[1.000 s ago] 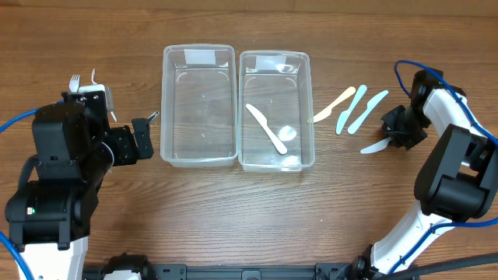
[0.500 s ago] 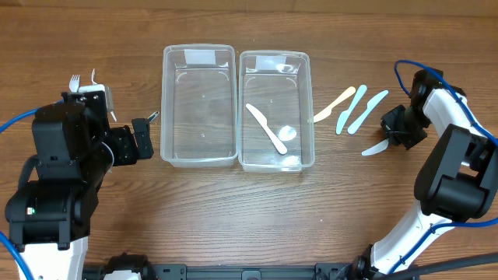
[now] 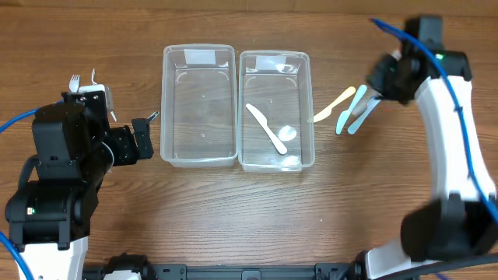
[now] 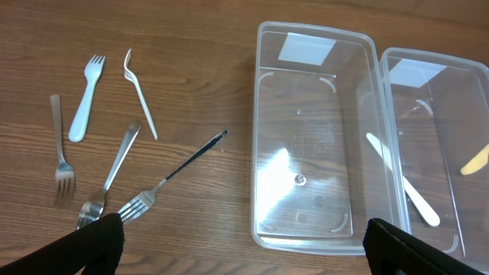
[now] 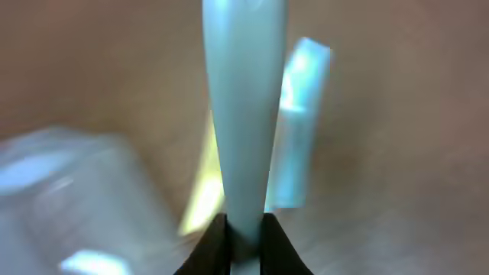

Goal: Pack container
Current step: 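Carry the white knife into the right container and open the right gripper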

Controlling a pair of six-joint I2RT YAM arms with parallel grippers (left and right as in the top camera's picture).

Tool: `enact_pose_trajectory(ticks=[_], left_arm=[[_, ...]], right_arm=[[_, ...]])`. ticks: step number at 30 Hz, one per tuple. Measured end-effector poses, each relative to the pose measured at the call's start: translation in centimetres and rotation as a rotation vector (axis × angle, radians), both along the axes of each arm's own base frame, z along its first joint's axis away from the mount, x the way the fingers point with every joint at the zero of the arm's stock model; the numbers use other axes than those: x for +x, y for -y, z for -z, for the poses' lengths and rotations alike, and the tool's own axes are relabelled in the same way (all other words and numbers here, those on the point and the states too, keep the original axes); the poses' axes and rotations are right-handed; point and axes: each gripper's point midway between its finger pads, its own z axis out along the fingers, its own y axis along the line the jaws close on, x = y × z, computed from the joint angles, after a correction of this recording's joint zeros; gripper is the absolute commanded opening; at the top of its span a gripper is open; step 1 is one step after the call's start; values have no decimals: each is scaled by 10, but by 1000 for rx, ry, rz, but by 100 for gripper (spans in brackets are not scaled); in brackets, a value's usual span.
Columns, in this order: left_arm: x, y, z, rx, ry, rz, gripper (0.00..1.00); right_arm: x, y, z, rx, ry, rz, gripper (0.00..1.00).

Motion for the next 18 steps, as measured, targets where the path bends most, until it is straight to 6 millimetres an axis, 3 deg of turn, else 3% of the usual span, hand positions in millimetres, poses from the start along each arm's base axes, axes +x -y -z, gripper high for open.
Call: enact_pose_trajectory(ticks=[2,3,6,9,12,14,18], left_arm=[[0,0,0,0,0,0,100],[0,0,0,0,0,0,100],[0,0,0,0,0,0,100],[0,0,0,0,0,0,100],[0,0,0,0,0,0,100],[0,0,0,0,0,0,100],[0,0,0,0,0,0,100]], right_arm=[[-3,-45,-32,-5,81,-122,4],[-5,-64,-38,-2,99,-172,4],[-14,-118,-33,5,85,-310,4],[-15,-154,3,-2,-2,-393,4],[-13,-172,47,-19,-105,-427,4],[-16,-179,84,-35,-192,-443,4],[-19,-182,120,-53,-281,-452,8]])
